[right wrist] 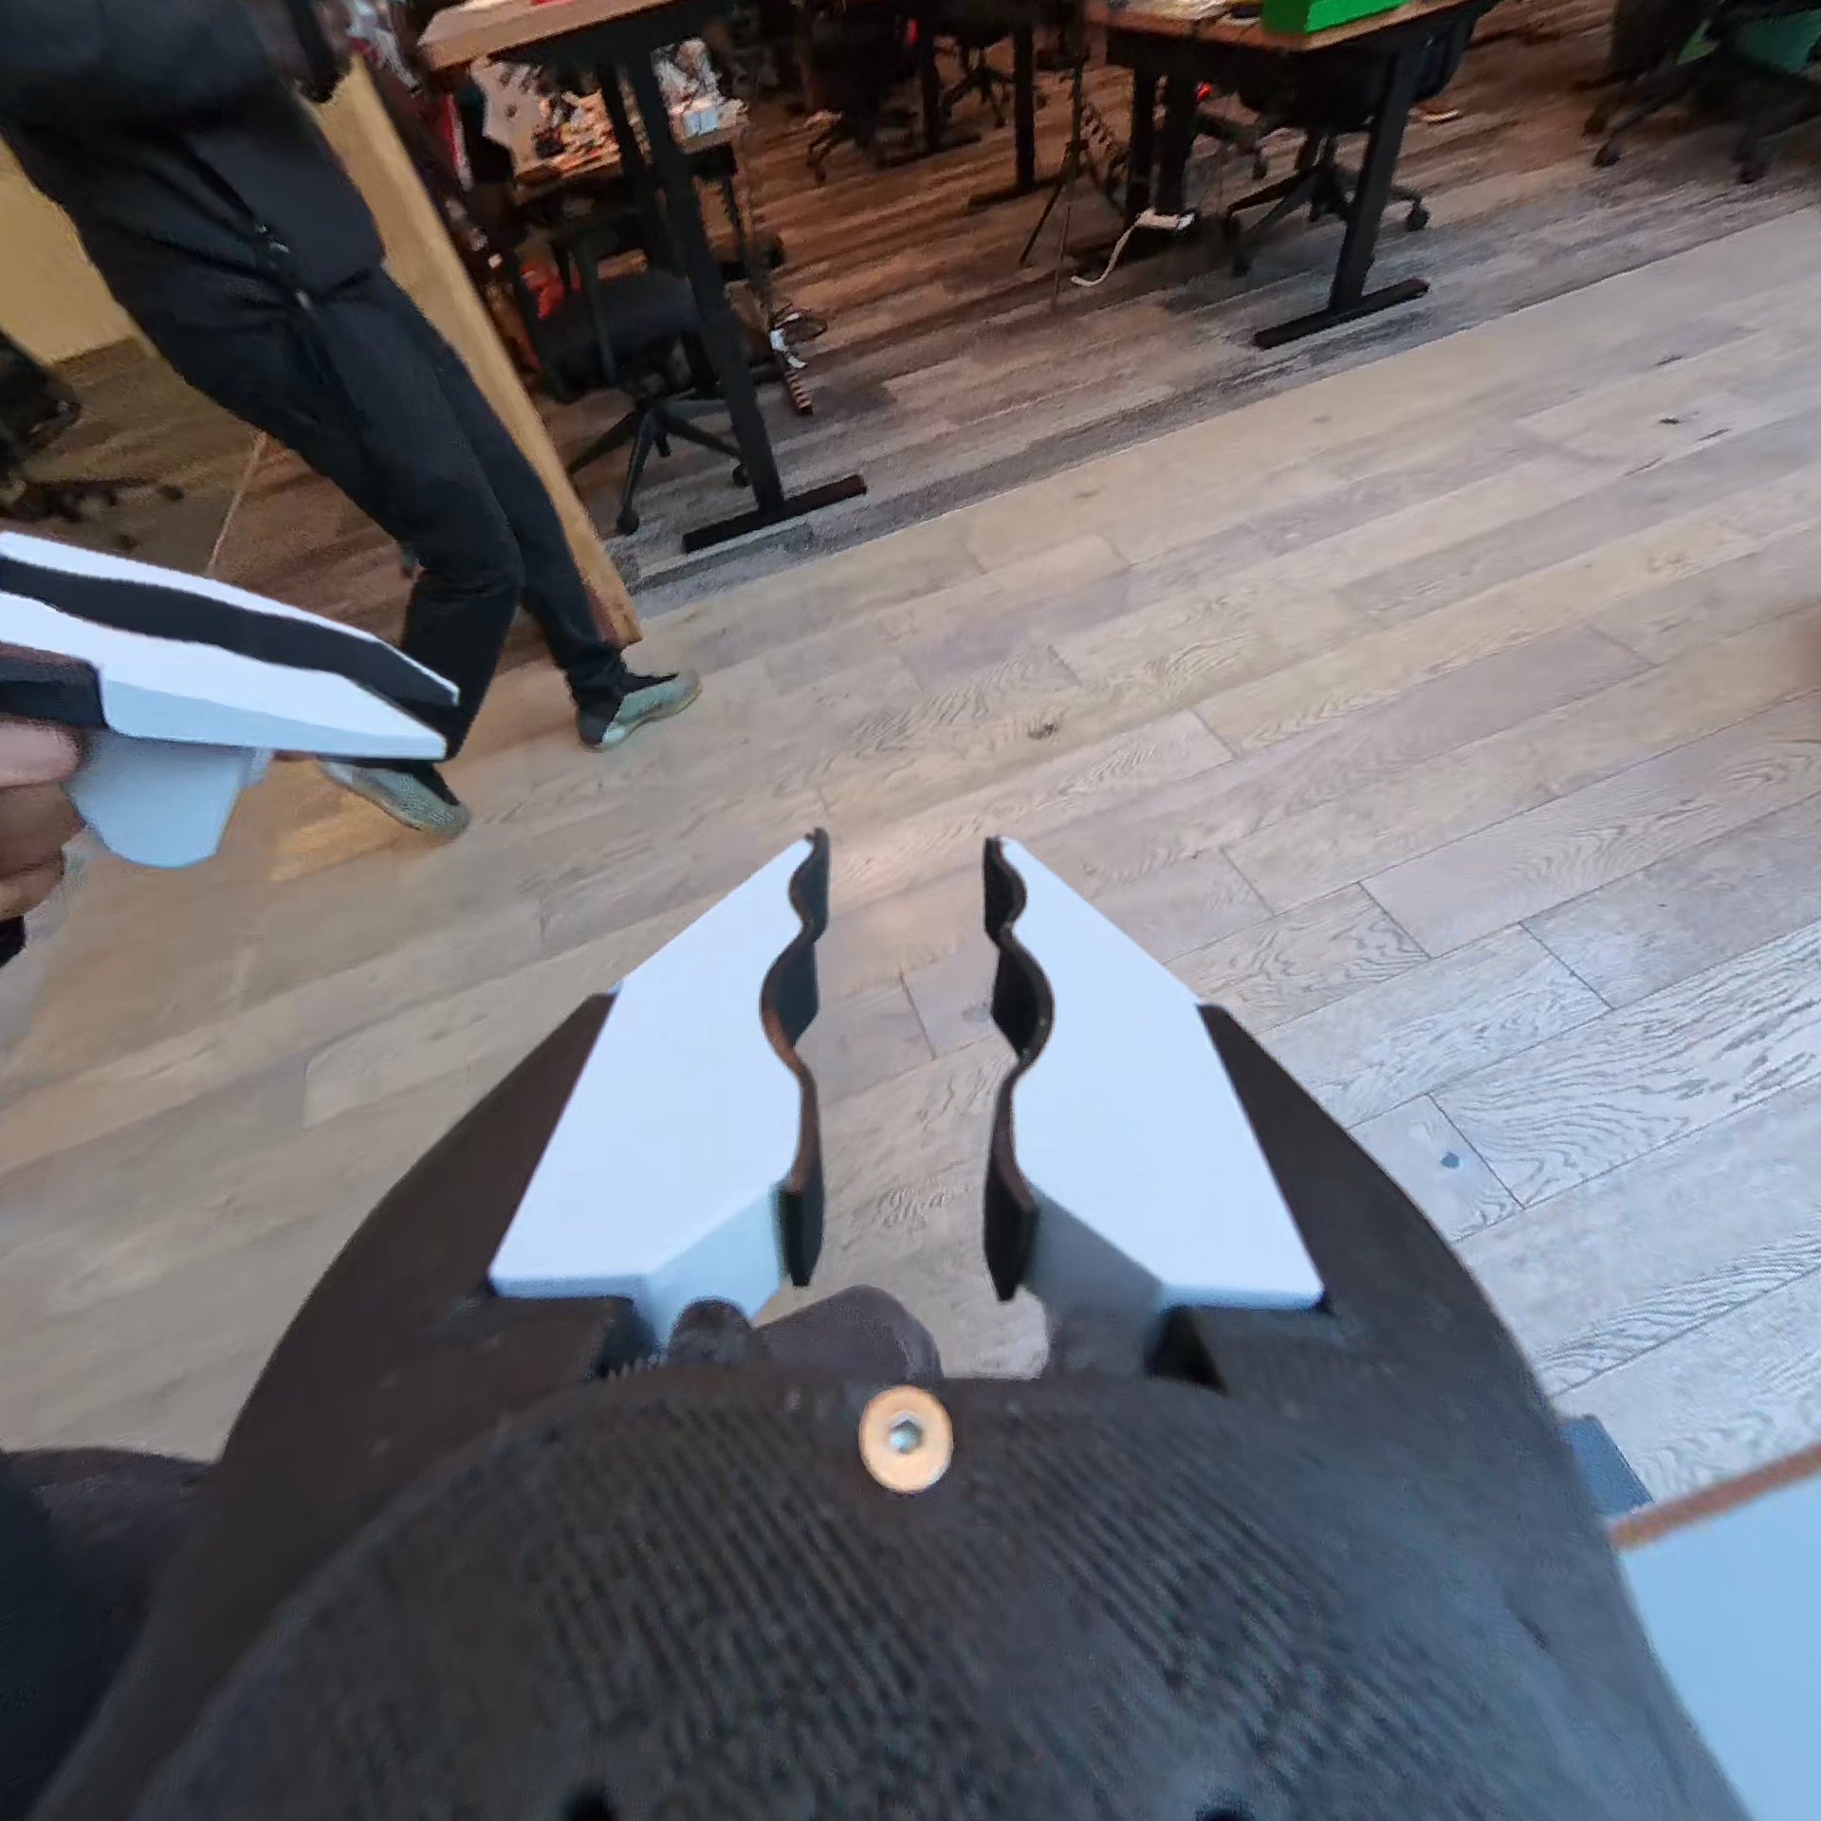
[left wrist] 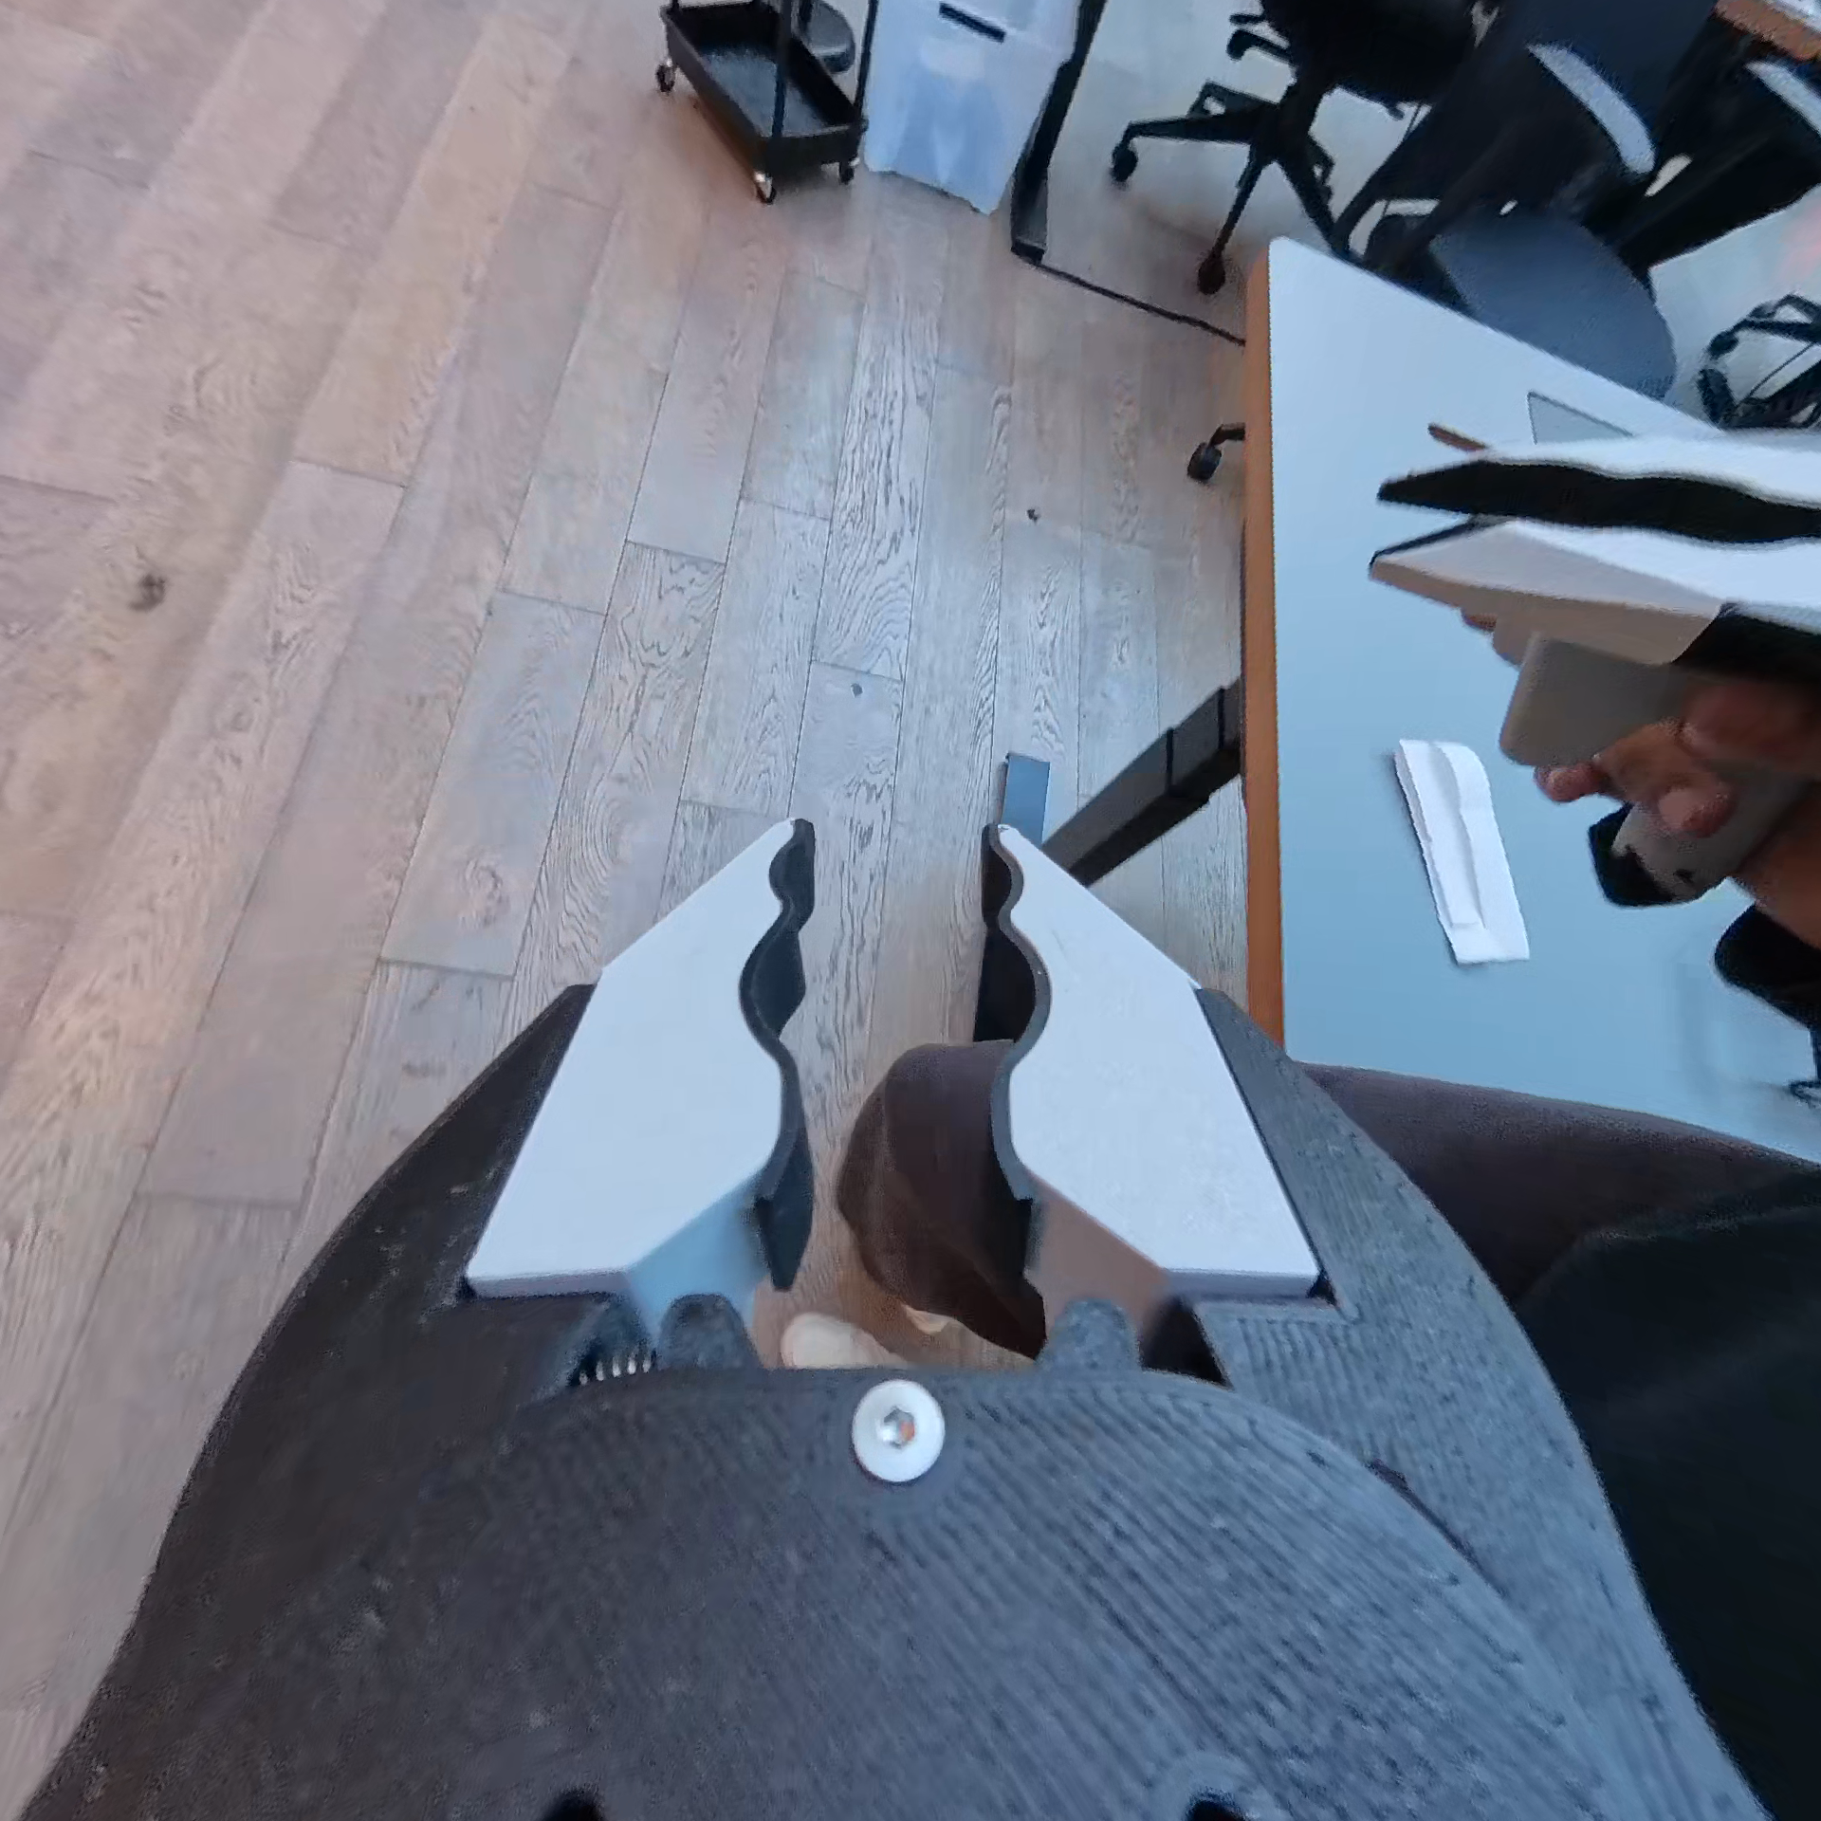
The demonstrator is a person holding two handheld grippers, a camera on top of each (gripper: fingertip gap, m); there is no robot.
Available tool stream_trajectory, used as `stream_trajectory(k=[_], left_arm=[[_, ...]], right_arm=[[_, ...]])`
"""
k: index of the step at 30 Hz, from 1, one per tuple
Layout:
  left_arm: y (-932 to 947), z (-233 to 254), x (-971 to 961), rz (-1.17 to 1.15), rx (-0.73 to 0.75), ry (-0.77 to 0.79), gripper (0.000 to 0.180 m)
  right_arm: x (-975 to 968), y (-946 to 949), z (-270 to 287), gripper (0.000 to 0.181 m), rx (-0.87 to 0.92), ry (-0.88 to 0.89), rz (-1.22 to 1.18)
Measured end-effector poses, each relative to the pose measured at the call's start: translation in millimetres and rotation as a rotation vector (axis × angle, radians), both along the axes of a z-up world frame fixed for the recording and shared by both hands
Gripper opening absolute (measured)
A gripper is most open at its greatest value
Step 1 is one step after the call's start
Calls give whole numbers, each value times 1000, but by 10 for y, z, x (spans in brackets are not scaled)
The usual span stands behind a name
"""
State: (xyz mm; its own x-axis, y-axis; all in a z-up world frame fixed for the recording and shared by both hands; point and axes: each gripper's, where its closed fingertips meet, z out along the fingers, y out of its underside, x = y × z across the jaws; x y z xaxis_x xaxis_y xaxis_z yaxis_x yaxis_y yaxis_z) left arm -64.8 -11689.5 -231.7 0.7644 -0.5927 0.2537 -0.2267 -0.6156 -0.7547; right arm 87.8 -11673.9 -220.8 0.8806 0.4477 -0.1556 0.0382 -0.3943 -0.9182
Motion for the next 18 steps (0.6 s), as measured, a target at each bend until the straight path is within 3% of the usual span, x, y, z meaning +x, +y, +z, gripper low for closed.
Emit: stream_trajectory(k=[8,11,14,18], left_arm=[[2140,-296,342,-152,-21,64,18],[3029,-116,688,-171,-68,8,19],[3935,245,1083,-226,34,-43,21],[5039,298,1422,-220,88,-39,23]], right_arm=[[332,2153,-316,12,-23,14,-91],[617,3084,-21,17,-39,61,-99],[960,3944,362,17,35,85,-135],[1284,4848,555,23,49,55,-141]])
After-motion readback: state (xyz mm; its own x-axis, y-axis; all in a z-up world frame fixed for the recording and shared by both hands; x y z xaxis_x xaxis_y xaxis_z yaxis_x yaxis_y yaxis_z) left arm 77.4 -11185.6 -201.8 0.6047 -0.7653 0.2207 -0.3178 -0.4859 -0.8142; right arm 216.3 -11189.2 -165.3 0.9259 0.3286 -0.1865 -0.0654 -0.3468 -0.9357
